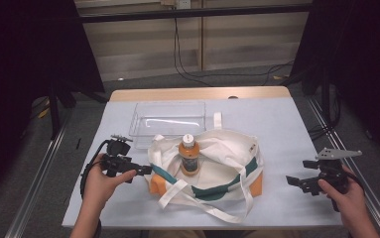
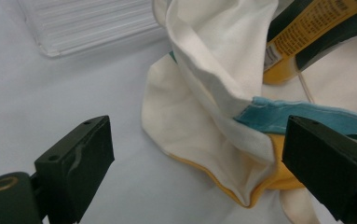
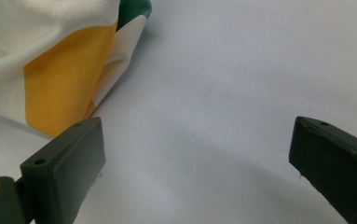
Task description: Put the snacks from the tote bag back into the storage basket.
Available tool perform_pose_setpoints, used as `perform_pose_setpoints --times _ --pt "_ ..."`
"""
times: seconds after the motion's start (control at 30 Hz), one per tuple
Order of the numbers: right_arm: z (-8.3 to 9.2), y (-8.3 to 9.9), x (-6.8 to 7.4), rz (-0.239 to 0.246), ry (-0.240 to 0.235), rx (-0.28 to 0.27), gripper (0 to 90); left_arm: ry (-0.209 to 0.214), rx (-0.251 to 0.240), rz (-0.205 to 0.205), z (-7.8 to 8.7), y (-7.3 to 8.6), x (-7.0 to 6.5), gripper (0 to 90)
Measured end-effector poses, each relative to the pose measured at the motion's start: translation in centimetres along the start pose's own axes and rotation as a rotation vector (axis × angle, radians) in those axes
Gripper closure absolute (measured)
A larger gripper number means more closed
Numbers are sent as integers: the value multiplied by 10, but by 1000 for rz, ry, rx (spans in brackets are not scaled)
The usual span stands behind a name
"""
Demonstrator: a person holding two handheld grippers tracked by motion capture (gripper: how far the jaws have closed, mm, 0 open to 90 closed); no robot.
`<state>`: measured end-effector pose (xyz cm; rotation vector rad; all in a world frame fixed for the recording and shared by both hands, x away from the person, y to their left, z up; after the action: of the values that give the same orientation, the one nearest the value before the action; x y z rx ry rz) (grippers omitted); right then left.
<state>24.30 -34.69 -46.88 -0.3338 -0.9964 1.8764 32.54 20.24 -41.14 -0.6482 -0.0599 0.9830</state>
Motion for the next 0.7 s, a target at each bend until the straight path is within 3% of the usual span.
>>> perform_pose_setpoints --times 0.7 --pt "3 -1 -3 -7 1 -17 36 25 99 -90 -1 -35 -27 87"
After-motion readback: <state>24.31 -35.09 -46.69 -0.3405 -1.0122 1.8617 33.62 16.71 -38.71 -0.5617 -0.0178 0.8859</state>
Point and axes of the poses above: each handheld gripper's, and its own axes: z roughly backward along the jaws, y roughly out of its underside, x roughly to its left, the point moved 2 cm from there along -z, roughly forward along the jaws, and after that the axes turned 2 degrees about -x, right-handed, at the moved point
